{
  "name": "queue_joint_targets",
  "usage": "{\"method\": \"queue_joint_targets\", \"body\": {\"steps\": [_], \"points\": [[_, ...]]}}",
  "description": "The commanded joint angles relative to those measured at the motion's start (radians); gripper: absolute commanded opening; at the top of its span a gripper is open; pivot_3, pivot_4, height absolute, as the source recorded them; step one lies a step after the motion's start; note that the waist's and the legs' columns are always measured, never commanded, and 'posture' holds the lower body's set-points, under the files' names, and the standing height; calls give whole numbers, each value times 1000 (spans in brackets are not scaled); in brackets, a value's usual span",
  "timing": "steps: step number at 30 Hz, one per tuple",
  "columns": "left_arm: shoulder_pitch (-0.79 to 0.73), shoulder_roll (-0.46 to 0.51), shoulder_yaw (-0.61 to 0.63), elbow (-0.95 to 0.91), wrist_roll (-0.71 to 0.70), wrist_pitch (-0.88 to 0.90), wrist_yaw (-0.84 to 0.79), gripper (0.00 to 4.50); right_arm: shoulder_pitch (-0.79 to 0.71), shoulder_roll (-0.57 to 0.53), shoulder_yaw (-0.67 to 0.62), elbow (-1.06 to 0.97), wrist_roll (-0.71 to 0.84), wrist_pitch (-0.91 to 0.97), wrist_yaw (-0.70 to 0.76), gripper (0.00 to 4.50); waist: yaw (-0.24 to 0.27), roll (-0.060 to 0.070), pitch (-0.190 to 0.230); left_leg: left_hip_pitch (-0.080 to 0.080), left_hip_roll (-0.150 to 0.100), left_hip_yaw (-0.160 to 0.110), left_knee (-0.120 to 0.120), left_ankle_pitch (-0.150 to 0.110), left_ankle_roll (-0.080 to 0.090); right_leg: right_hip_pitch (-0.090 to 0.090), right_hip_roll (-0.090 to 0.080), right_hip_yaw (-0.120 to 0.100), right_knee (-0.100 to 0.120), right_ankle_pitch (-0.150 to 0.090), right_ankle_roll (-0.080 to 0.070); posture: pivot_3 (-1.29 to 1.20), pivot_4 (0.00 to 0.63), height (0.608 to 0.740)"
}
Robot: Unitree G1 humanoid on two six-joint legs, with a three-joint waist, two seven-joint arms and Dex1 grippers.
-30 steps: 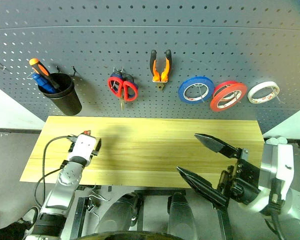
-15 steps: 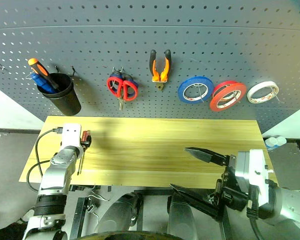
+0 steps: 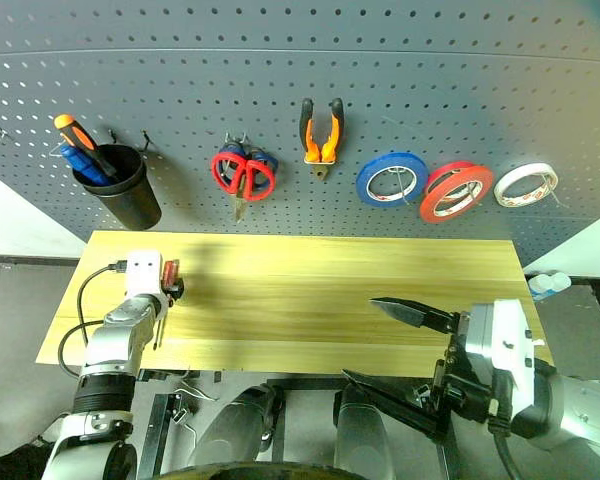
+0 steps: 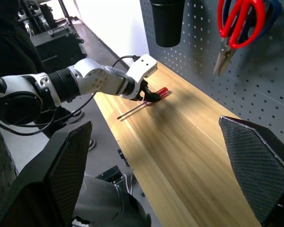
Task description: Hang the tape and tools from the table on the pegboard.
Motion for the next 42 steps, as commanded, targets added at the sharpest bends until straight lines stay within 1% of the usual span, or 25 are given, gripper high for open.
{"method": "queue_joint_targets", "body": {"steps": [1,12,28,31,36,38,42], "points": [[6,26,11,-6,-14,6,-14,3646,14,-3,-43,-24,29,1,14,4500,0,-1,1,0,0,0,0,0,0,0,0,0,0,0,0,-46,260,720],[23,42,14,14,-29,1,-16,3646,32,-11,-89,-29,73,25,24,4500,-1,-6,13,0,0,0,0,0,1,0,0,0,-1,0,0,-65,283,720],[47,6,11,28,-52,-21,4,3646,45,-37,-163,-15,130,68,50,4500,-2,-4,20,-1,0,0,-1,-1,2,0,-1,0,-4,0,0,-96,294,720],[59,-3,13,12,-56,-19,10,3079,42,-39,-164,-10,130,72,52,4500,-2,-4,20,-2,0,0,-2,-1,2,0,-1,0,-5,0,0,-96,293,720],[68,-6,10,-4,-63,-13,18,1393,28,-41,-155,-1,124,80,52,4500,-4,-4,21,-2,0,0,-2,-2,3,0,-1,0,-7,0,0,-95,291,720],[73,-6,8,-12,-64,-10,18,795,26,-38,-152,-2,122,82,52,4500,-2,-4,22,-2,0,0,-2,-2,3,0,-1,0,-7,0,1,-91,291,720],[80,-6,1,-34,-65,-3,13,782,21,-34,-141,2,114,84,52,4500,-2,-3,24,-3,0,0,-2,-2,3,0,-1,0,-8,0,1,-86,289,720]]}}
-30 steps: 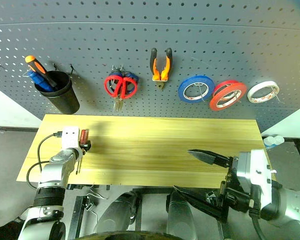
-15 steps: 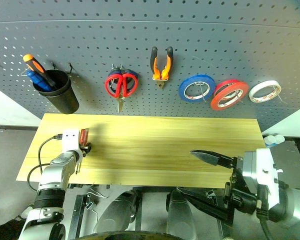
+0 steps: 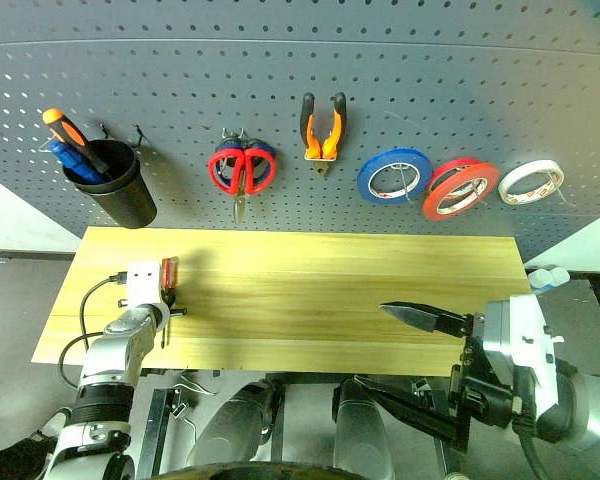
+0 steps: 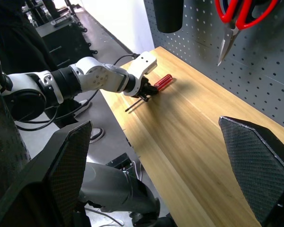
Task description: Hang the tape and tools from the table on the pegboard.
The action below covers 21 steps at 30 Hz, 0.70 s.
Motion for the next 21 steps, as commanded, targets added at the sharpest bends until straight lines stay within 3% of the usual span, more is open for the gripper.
{"method": "queue_joint_targets", "body": {"steps": [1,21], "points": [[25,0,-4,-38,-4,23,-2,782,-6,4,0,-3,4,-3,6,4500,0,0,1,0,0,0,0,0,0,0,0,0,0,0,0,-83,289,720],[42,-47,-93,-378,-21,118,-36,782,-97,21,84,38,-66,-18,-2,4500,3,-1,2,-2,0,0,0,2,-3,0,0,-1,-4,1,2,-49,234,720]]}}
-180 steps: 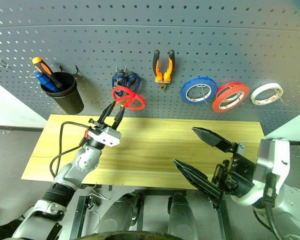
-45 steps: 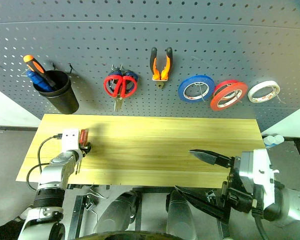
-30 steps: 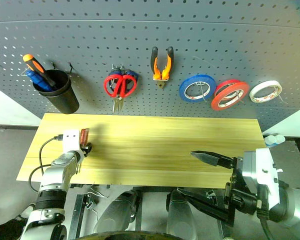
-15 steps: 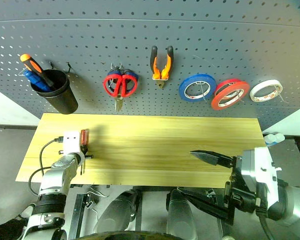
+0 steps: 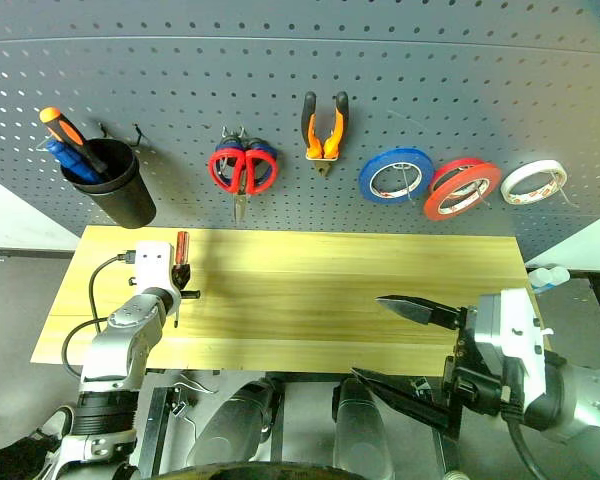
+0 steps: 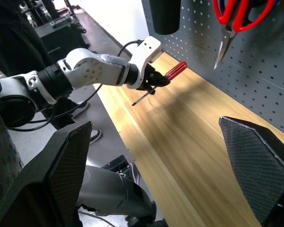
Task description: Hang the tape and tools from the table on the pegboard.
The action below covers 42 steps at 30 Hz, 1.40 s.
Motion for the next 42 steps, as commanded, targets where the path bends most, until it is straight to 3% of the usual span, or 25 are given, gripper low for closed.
{"method": "queue_joint_targets", "body": {"steps": [1,14,24,34,42], "points": [[14,-14,-24,-79,-10,39,-5,782,-20,12,8,8,-17,-19,6,4500,0,0,0,0,0,0,0,0,0,0,0,0,0,0,0,-48,233,720],[19,-11,-144,-162,-49,121,-125,782,-70,44,64,31,-82,-29,8,4500,0,1,-3,0,0,0,1,1,-1,0,0,0,0,0,0,-33,193,720],[52,86,-312,-233,42,-101,-202,782,-109,71,108,57,-134,-48,10,4500,1,7,-20,0,0,1,1,1,-2,0,0,0,1,1,0,-20,163,720],[165,151,-323,-293,91,-163,-211,782,-134,88,136,82,-172,-69,17,4500,2,13,-48,1,0,1,1,1,-1,1,1,1,2,1,0,4,146,720],[185,189,-348,-231,191,-496,-189,782,-171,91,158,106,-197,-73,23,4500,3,16,-62,2,0,2,3,1,-2,1,1,1,3,3,0,5,136,720]]}}
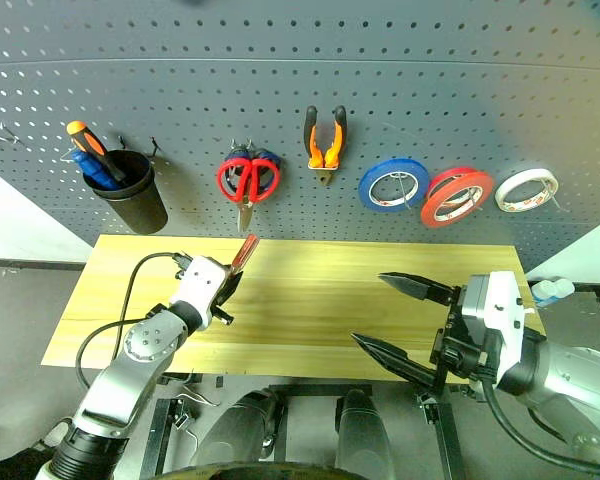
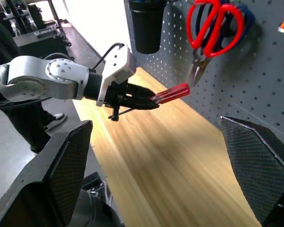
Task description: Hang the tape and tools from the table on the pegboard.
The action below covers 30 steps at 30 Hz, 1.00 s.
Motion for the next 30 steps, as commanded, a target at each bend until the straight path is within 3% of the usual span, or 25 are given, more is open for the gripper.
{"method": "queue_joint_targets", "body": {"steps": [1,12,21,30], "points": [[27,6,10,3,49,-199,34,782,2,7,-10,-5,-6,-23,11,4500,-2,1,-3,0,0,0,0,0,0,0,0,0,0,0,0,6,136,720],[71,-41,114,28,57,-717,119,782,-34,16,-14,24,17,-36,34,4500,1,4,-15,1,0,1,0,0,0,1,0,1,1,0,0,25,130,720],[-133,-107,134,-12,90,-721,139,782,-80,5,8,77,-28,-32,48,4500,23,4,-27,6,0,1,1,-1,1,6,3,1,1,1,0,37,122,720],[-364,-89,249,83,103,-696,191,782,-117,12,-6,61,22,-30,39,4500,23,4,-27,16,1,1,0,-2,4,16,4,1,0,1,0,29,138,720]]}}
